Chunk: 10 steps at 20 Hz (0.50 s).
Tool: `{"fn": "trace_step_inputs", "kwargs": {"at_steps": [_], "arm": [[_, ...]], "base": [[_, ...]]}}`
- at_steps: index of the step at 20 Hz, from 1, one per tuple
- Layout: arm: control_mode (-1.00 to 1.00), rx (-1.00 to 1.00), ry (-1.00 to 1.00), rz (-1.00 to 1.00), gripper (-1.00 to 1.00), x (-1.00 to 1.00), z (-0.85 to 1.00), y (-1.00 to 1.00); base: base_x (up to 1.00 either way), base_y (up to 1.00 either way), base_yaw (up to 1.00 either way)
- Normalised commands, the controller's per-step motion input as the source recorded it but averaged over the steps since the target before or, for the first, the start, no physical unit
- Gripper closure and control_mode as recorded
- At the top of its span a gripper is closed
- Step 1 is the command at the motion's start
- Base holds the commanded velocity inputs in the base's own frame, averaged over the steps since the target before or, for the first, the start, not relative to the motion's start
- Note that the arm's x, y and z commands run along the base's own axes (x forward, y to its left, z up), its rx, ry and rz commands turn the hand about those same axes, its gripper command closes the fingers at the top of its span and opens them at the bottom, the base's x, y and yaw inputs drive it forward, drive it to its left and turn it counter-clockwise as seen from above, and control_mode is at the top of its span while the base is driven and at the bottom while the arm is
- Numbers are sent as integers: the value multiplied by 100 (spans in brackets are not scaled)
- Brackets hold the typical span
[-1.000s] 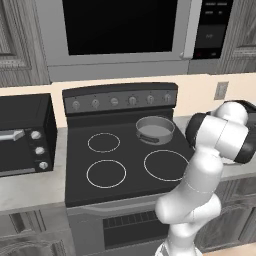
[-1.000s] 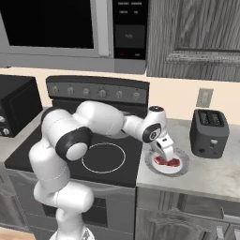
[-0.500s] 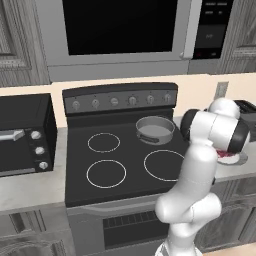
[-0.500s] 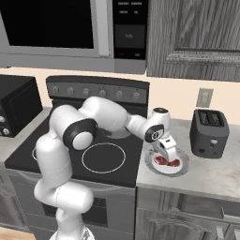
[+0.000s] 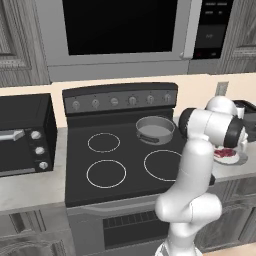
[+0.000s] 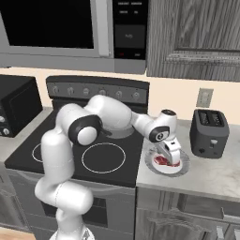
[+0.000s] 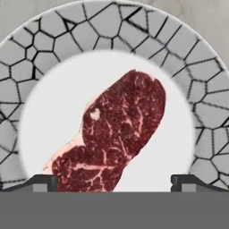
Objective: Retrieve the frozen meat and place it in the pot on a burner. Then turn the burner on.
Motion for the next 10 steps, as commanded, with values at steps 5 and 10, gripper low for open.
{"fn": "trace_step_inputs", "kwargs": {"at_steps": [5,10], "arm": [[-100,0,0,-8,-100,0,-17,0],[-100,4,0,-7,-100,0,-5,0]], "base": [[0,0,0],[0,0,0]]}}
